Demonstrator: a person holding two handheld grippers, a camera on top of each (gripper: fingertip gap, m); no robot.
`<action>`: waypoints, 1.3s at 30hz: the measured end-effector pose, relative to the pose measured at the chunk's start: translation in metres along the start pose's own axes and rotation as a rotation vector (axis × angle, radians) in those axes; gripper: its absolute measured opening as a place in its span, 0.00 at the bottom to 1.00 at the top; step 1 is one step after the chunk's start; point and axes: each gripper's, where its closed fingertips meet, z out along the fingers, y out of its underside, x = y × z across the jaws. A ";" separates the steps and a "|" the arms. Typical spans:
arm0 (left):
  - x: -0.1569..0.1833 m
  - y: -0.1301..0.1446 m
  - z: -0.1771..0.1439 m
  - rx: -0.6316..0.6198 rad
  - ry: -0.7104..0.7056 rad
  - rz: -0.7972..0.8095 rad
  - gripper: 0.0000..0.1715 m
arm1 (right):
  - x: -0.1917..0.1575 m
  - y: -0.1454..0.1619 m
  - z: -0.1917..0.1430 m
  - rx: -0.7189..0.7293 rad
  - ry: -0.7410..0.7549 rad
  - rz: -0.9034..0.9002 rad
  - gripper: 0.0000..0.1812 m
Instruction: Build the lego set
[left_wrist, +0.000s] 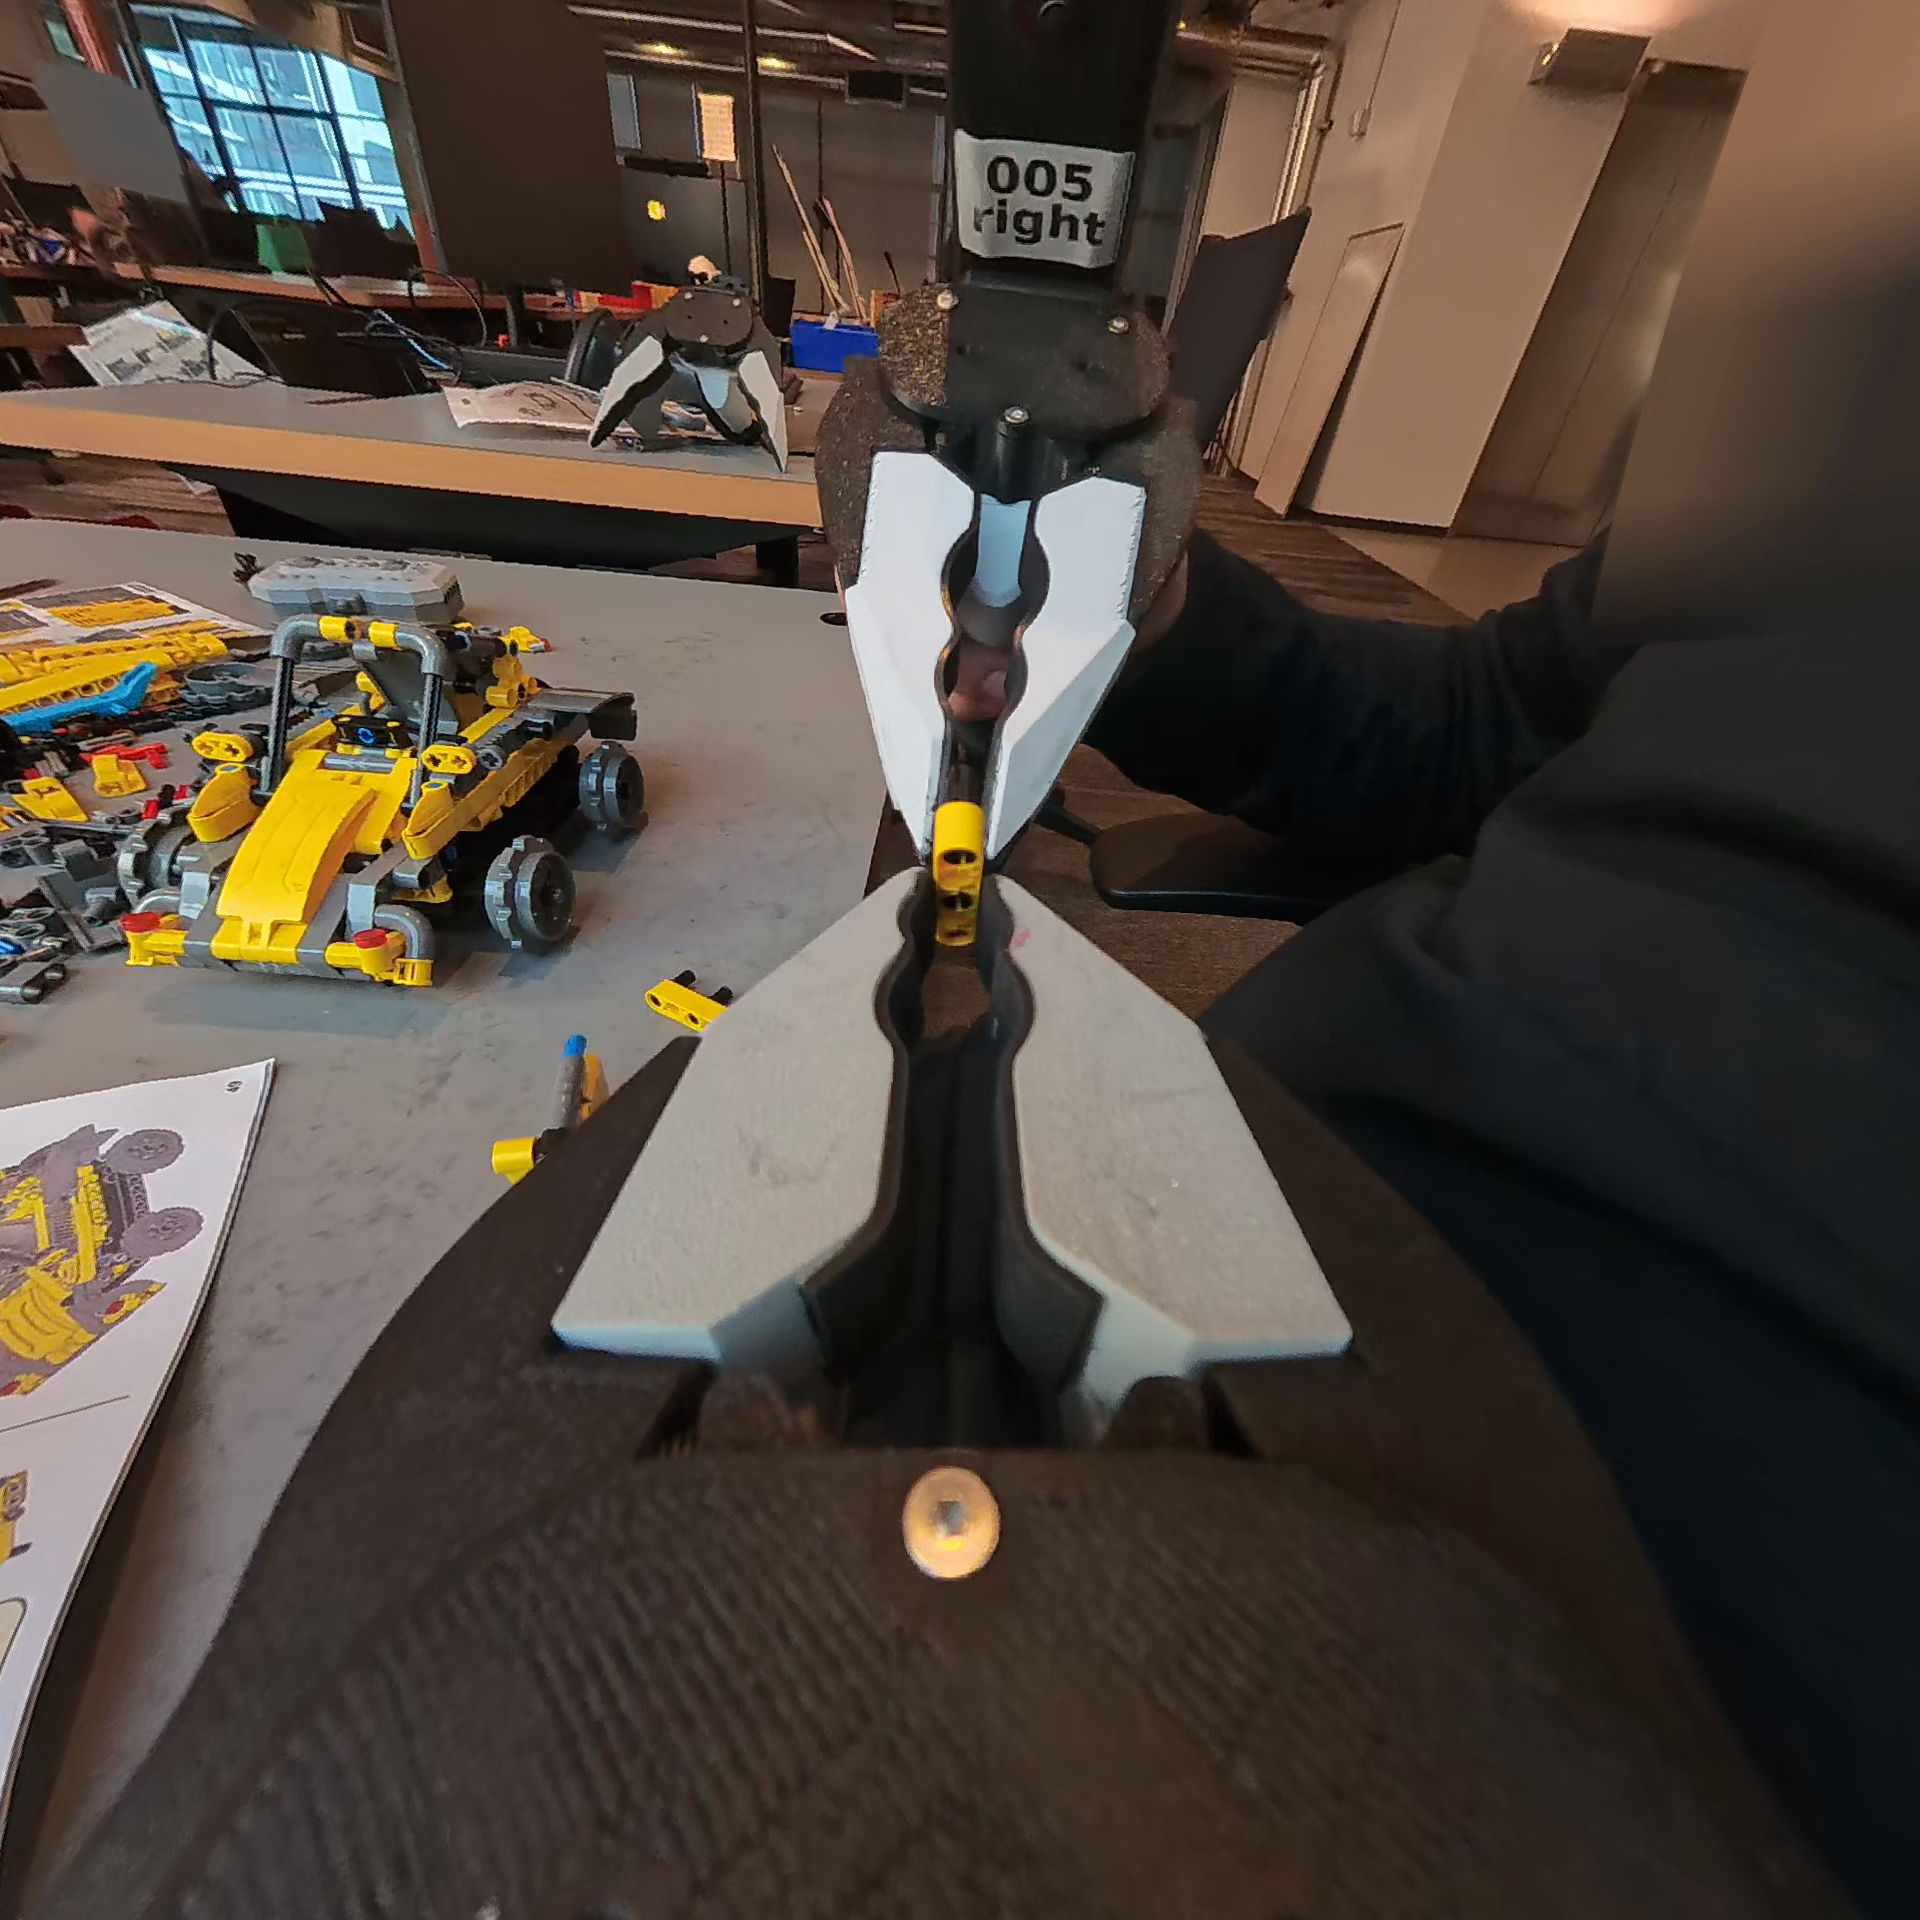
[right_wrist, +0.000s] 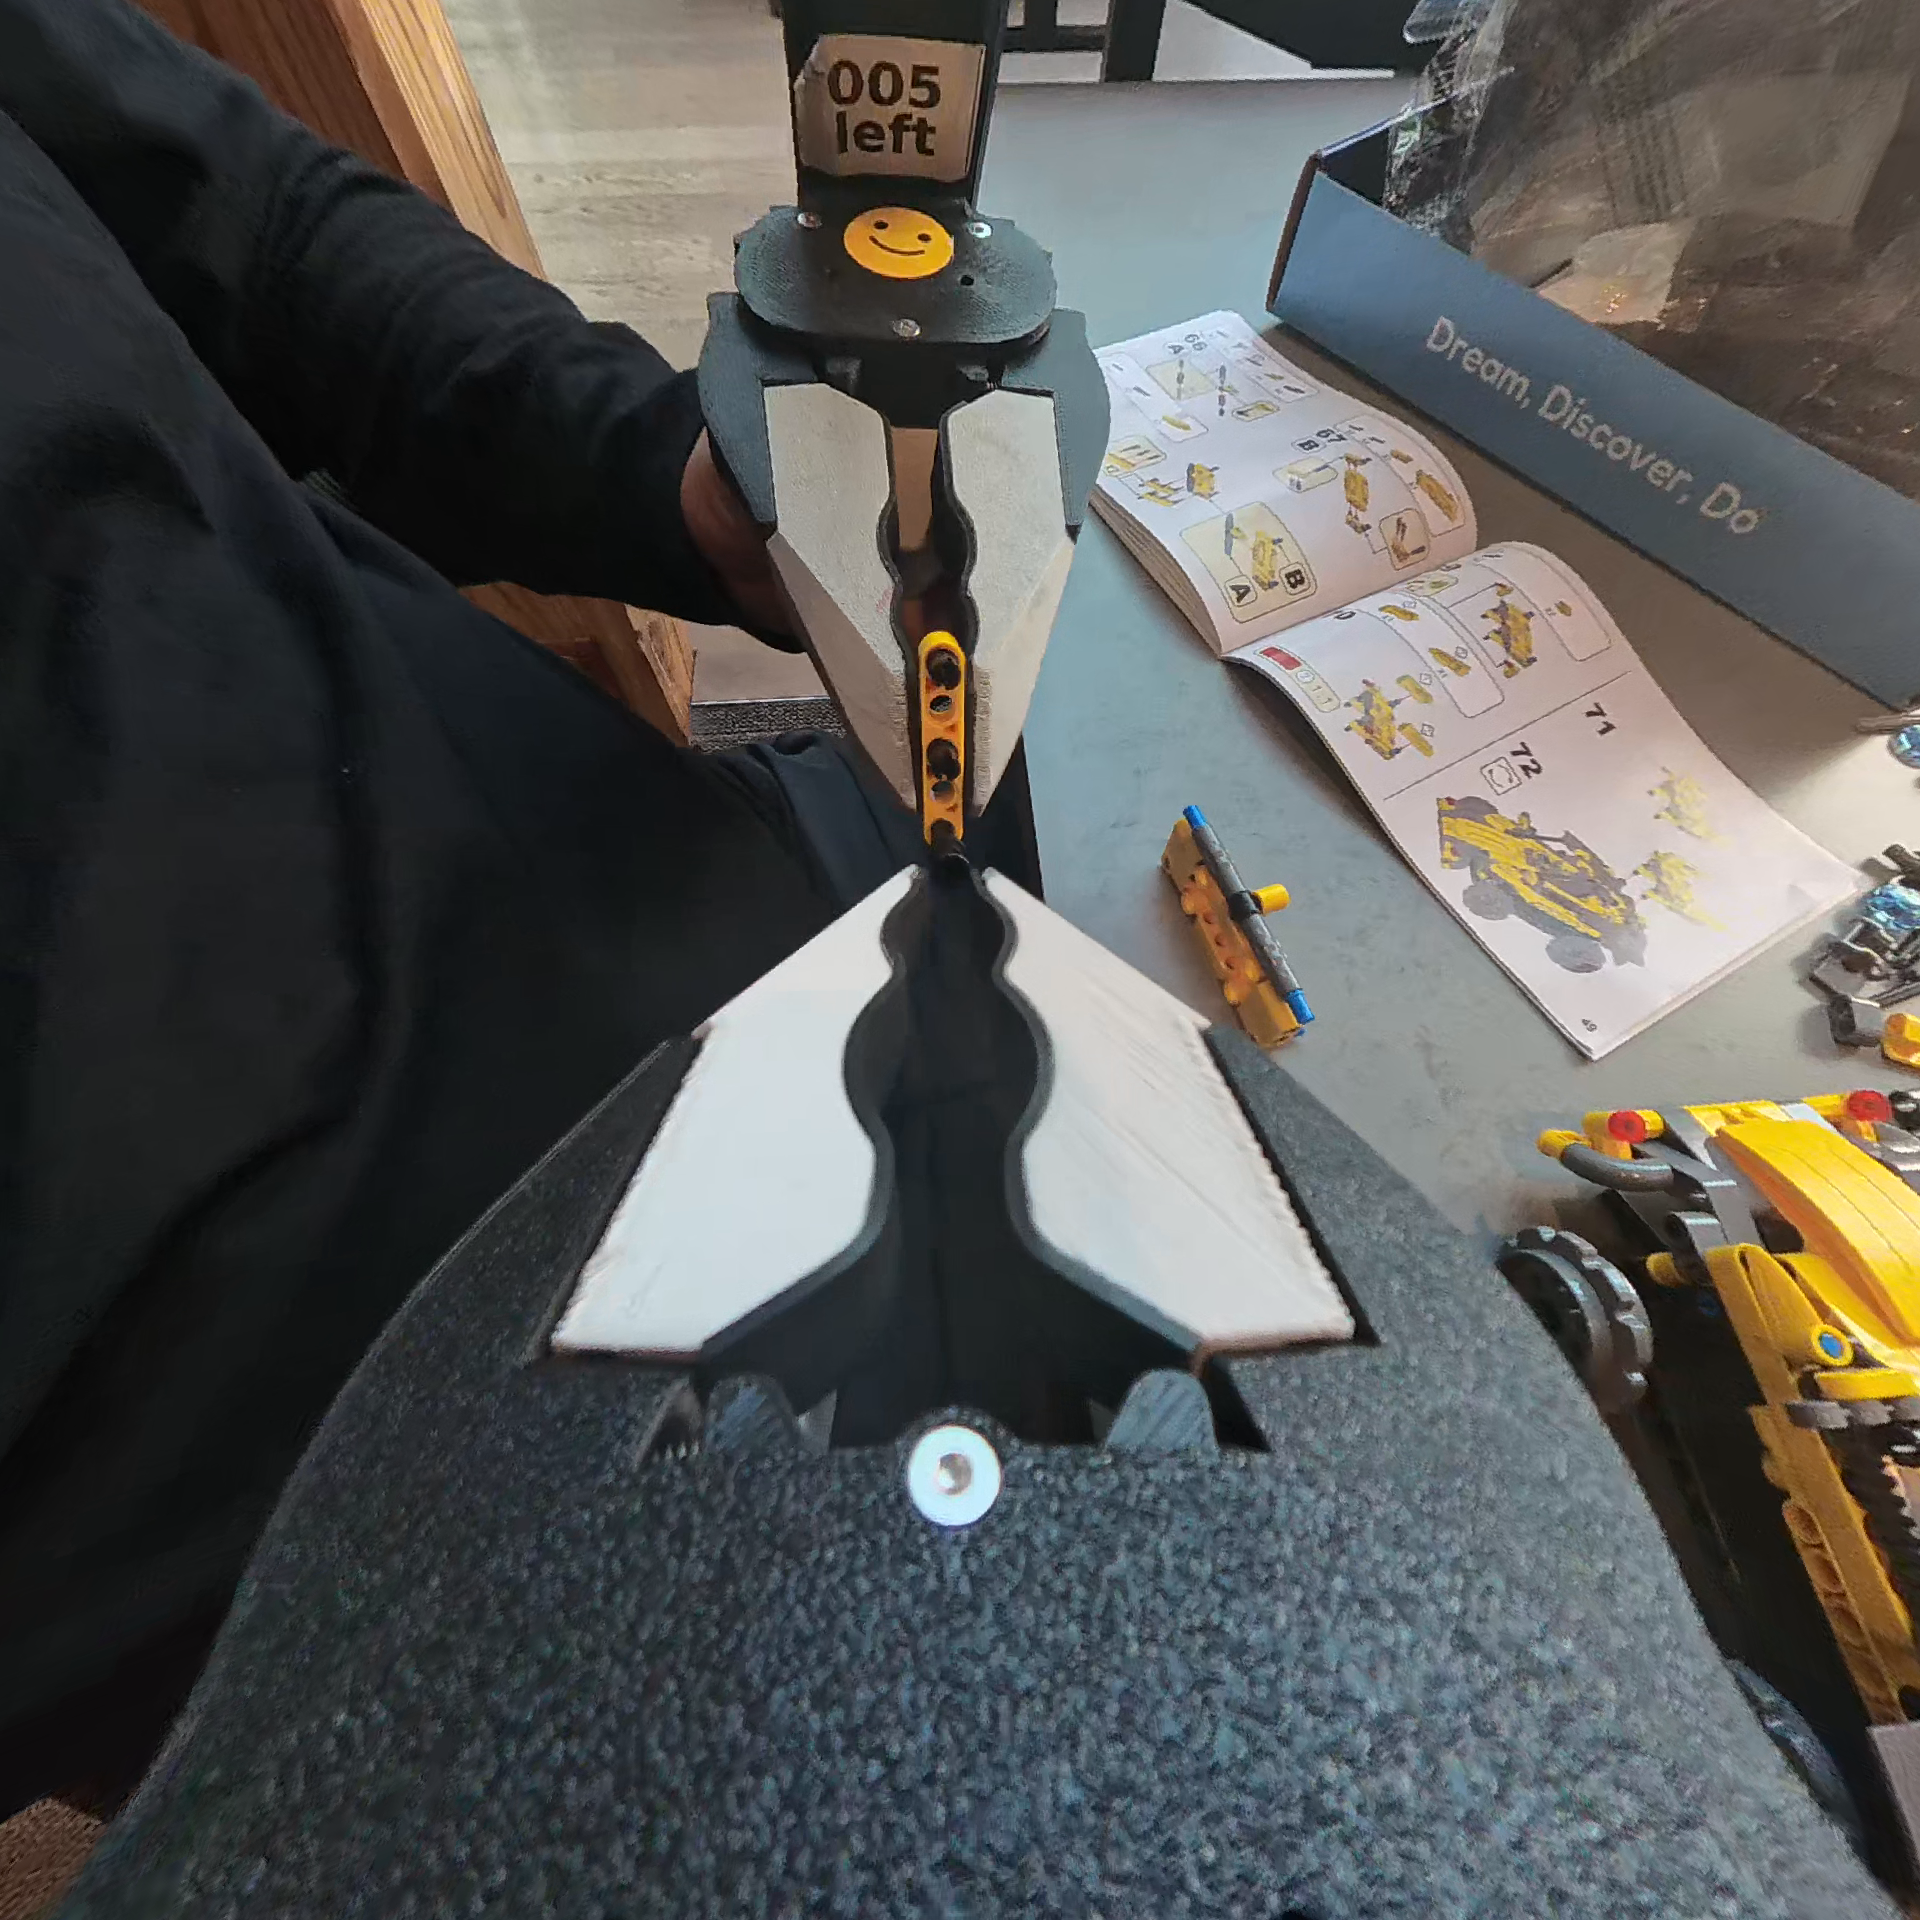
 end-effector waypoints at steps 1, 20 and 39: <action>0.000 0.000 0.000 0.003 -0.001 -0.004 0.03 | 0.000 -0.001 0.001 0.004 -0.002 0.006 0.04; -0.009 -0.005 0.000 0.156 0.043 -0.241 0.03 | 0.003 0.003 0.011 0.058 -0.051 0.070 0.02; -0.022 -0.015 -0.005 0.213 0.001 -0.307 0.00 | 0.015 -0.010 0.017 0.179 -0.008 0.102 0.05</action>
